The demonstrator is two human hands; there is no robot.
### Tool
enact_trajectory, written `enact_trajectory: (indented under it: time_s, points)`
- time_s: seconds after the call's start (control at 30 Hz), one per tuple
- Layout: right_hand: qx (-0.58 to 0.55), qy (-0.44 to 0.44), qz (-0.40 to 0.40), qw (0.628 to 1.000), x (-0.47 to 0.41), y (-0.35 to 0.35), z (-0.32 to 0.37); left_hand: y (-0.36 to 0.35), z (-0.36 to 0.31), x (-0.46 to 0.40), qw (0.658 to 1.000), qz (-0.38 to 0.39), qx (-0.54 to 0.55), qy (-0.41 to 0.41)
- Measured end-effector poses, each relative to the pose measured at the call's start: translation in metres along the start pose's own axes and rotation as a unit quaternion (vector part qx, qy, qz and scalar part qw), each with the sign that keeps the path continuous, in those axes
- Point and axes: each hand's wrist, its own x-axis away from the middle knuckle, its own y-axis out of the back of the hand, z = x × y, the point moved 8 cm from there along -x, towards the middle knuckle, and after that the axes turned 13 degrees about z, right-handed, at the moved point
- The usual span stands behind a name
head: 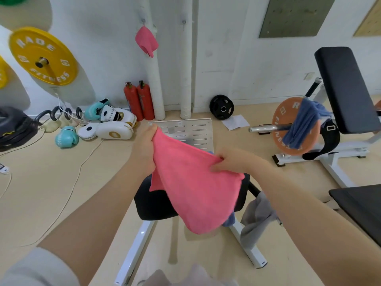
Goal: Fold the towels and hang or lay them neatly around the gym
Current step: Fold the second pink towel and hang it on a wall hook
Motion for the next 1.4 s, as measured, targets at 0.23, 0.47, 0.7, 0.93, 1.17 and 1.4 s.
enact_trajectory:
  time_s: [0.23,0.47,0.7,0.93,1.17,1.4]
  points:
    - [0.107,-0.060,-0.181,0.976,-0.014,0.014,0.010,-0.019,-0.004,0.037,0.883,0.255,-0.385,0.083]
    - [-0.548,0.192,-0.016,0.814,-0.005,-0.014,0.028,0.067,-0.016,0.012,0.715,0.092,-0.693,0.020]
    - [-0.446,0.048,-0.060,0.892,-0.026,-0.031,0.029,0.100,-0.028,0.006,0.789,-0.019,-0.615,0.005]
    - [0.013,-0.217,-0.276,0.936,-0.020,-0.010,0.021,0.083,-0.021,0.013,0.813,0.118,-0.569,0.013]
    - [-0.733,-0.031,-0.275,0.621,-0.030,-0.036,-0.008,0.084,-0.027,0.005,0.948,0.048,-0.316,0.008]
    - [-0.856,0.020,-0.240,0.458,-0.012,-0.040,-0.026,0.062,0.002,-0.002,0.989,0.082,-0.111,0.059]
